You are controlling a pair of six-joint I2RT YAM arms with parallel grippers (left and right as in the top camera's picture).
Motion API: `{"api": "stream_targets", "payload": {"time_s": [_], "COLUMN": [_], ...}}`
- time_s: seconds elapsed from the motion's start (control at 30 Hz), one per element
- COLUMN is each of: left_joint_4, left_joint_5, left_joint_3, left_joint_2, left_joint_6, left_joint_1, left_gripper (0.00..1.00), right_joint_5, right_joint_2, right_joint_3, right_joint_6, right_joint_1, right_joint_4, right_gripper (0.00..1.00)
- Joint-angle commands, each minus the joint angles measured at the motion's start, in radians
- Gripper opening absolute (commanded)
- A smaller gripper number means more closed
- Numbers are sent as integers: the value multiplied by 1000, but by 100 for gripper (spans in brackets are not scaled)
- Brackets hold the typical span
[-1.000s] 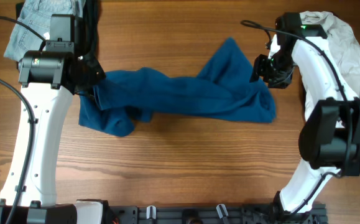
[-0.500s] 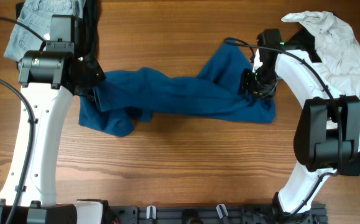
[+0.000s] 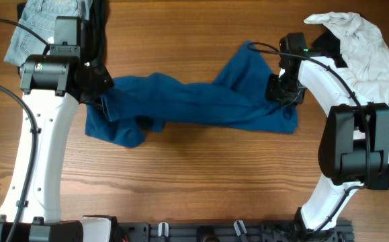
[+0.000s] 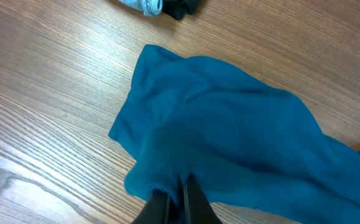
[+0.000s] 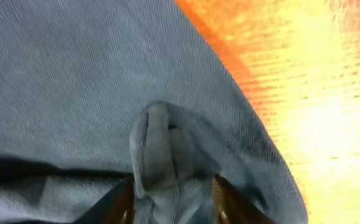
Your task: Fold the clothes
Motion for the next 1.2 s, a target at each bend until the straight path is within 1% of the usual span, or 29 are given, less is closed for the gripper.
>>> {"api": "stream_targets", "payload": {"time_s": [0.0, 0.1, 0.17, 0.23, 0.33, 0.4, 0.43, 0.5, 0.57, 0.63, 0.8, 0.87, 0.93, 1.07, 1.17], "left_joint_4": [1, 1, 1, 1, 8, 49, 80, 126, 132, 132, 133, 133, 136, 155, 178], "left_joint_5": [-2, -2, -2, -2, -3, -6, -6, -17, -48, -47, -47, -47, -43, -28, -29], "left_joint_3": [-1, -1, -1, -1, -1, 2, 13, 87, 226, 335, 600, 682, 717, 718, 718], "left_joint_2": [-5, -5, -5, -5, -5, -7, -9, -10, -11, -16, -67, -111, -178, -313, -411], "left_joint_6": [2, 2, 2, 2, 2, 13, 32, 56, 60, 63, 62, 62, 62, 62, 79], "left_joint_1": [5, 5, 5, 5, 5, 6, 6, 6, 6, 6, 5, 5, 5, 5, 5], "left_gripper": [4, 4, 4, 4, 4, 4, 4, 4, 4, 4, 4, 4, 4, 4, 4], "right_joint_5": [30, 29, 29, 29, 3, -31, -49, -69, -74, -77, -88, -108, -137, -171, -166], "right_joint_2": [10, 10, 10, 10, 7, -2, -12, -37, -58, -69, -111, -152, -222, -374, -463], "right_joint_3": [-22, -25, -25, -25, -12, 71, 140, 344, 602, 802, 1251, 1366, 1439, 1445, 1445], "right_joint_6": [19, 19, 19, 19, 17, -3, -14, -46, -80, -96, -113, -113, -113, -116, -140], "right_joint_1": [-1, -1, -1, -1, -3, -21, -37, -81, -129, -168, -282, -338, -412, -534, -573], "right_joint_4": [29, 35, 38, 42, 47, -5, -49, -161, -294, -392, -603, -658, -694, -698, -698], "right_gripper": [38, 27, 17, 4, 4, 4, 4, 4, 4, 4, 4, 4, 4, 4, 4]}}
